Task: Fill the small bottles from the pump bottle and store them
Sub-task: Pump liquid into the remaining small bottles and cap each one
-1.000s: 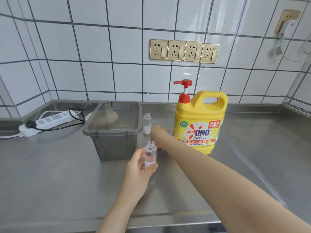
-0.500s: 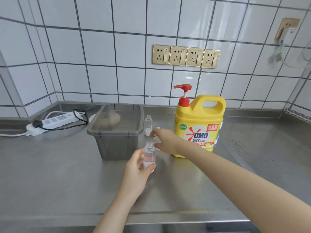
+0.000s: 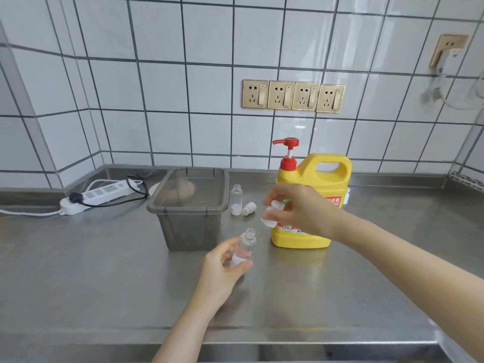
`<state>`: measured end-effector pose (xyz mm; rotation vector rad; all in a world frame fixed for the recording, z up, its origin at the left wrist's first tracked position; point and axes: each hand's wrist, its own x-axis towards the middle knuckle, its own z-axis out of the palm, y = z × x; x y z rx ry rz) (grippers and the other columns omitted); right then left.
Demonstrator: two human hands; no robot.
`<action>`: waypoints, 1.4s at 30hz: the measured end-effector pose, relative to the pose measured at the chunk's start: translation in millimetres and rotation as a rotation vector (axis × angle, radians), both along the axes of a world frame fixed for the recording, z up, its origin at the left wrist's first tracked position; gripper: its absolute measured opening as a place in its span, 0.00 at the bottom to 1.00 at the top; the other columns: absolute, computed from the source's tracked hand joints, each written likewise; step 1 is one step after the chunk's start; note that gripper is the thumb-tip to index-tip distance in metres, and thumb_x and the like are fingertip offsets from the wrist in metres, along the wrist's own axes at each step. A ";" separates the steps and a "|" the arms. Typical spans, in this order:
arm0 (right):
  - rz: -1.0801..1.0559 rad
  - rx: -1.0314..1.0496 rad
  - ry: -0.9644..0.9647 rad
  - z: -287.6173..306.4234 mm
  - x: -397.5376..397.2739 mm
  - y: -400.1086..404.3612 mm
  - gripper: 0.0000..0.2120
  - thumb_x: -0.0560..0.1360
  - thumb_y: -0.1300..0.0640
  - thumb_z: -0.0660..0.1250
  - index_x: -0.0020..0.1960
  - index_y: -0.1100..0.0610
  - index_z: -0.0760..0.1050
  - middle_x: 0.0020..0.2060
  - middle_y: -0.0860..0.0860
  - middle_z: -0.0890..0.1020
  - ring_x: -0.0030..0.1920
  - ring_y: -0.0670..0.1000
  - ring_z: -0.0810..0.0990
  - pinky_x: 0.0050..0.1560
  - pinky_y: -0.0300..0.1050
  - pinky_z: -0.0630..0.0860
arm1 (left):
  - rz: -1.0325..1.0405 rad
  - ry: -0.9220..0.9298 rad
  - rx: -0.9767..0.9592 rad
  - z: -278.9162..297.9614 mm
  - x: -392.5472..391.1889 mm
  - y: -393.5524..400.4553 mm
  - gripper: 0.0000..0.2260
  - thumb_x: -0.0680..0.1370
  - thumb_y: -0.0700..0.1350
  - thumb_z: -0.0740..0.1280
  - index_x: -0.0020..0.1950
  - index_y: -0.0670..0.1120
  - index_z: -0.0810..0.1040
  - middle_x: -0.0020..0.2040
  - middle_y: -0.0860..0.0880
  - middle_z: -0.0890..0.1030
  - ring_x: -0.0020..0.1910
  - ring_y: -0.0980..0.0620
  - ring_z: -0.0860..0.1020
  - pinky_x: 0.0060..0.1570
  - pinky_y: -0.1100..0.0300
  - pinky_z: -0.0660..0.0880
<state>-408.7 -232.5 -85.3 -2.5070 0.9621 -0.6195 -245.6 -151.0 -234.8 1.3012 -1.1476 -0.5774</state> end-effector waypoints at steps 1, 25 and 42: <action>0.008 -0.011 0.022 -0.5 1.0 -0.7 0.10 0.73 0.50 0.71 0.52 0.52 0.77 0.45 0.48 0.79 0.35 0.45 0.77 0.36 0.38 0.74 | -0.002 -0.002 0.002 0.0 -0.3 0.4 0.20 0.71 0.34 0.75 0.54 0.57 0.81 0.44 0.56 0.85 0.45 0.54 0.82 0.52 0.62 0.76; 0.101 -0.093 0.288 -18.5 13.2 2.9 0.11 0.73 0.50 0.71 0.51 0.55 0.79 0.37 0.44 0.77 0.40 0.47 0.75 0.38 0.36 0.70 | -0.048 -0.059 -0.051 -2.2 1.3 0.3 0.23 0.68 0.38 0.75 0.49 0.67 0.81 0.51 0.60 0.85 0.52 0.58 0.82 0.53 0.65 0.76; 0.004 0.113 0.383 -20.7 14.2 13.0 0.21 0.81 0.46 0.55 0.43 0.63 0.72 0.33 0.55 0.85 0.31 0.51 0.84 0.36 0.39 0.75 | -0.080 -0.129 -0.072 -4.0 1.7 -1.8 0.32 0.70 0.35 0.76 0.48 0.77 0.77 0.48 0.51 0.83 0.49 0.54 0.81 0.50 0.69 0.74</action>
